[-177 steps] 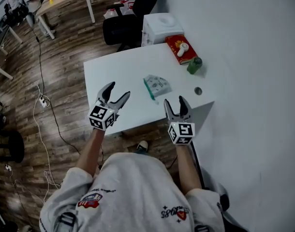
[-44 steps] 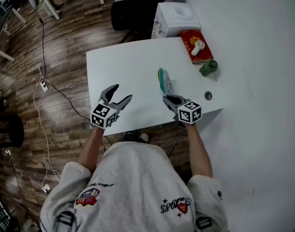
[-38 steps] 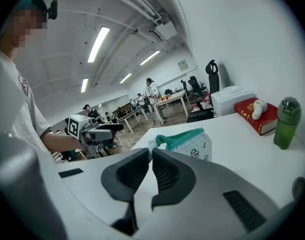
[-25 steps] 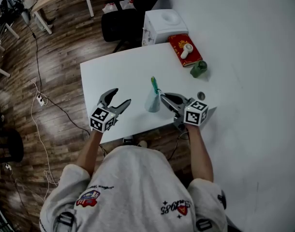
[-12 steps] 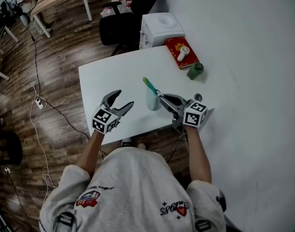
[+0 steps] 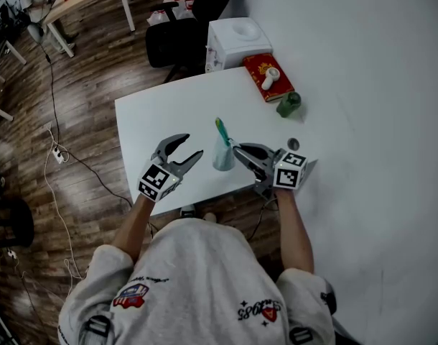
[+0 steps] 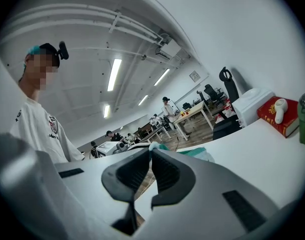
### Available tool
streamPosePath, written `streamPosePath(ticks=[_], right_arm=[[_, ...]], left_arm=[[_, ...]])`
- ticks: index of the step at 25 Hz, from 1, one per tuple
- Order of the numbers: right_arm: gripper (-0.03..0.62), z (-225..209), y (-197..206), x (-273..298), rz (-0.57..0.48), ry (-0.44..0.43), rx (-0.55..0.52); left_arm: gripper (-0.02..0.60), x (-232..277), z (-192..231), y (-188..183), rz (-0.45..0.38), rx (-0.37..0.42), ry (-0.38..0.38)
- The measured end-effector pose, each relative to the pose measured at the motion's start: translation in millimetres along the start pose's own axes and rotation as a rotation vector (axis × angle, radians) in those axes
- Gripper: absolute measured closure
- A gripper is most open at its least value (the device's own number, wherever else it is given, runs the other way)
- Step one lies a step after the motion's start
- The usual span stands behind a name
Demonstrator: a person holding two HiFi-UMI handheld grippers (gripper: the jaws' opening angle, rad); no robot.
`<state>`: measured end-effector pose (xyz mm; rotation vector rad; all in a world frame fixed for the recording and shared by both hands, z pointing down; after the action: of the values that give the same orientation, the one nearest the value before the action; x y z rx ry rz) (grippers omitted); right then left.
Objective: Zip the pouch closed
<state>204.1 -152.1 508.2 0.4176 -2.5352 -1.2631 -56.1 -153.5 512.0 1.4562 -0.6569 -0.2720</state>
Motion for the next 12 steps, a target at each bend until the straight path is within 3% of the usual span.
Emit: streamPosePath(ticks=[3,6,12], right_arm=[[0.574,0.9,-0.6,0.4,0.003,-0.021,0.002],[0.574,4.0,-2.0,1.3,0.005,-0.039,0.0],[0.575,12.5,-5.3,0.7,0.015,-0.069,-0.004]], left_arm=[[0.404,9.6,-10.3,-18.8,-0.018,0.106,0.066],[0.408,20.6,-21.1,-32.9,-0.011,0.2,0.125],[0.408,33.1,-35.8,-45.3,0.0,0.305,0.179]])
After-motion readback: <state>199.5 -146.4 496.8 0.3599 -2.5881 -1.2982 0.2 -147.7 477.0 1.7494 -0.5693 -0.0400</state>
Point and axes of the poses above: the fingertips, and each gripper's own axes: x forward along the fingers, z to its left, y out of its underside, the point moved 9 cm from there along -x, backward along the fingers, and after that the axes turned 2 degrees about z, right-handed, at the moved point
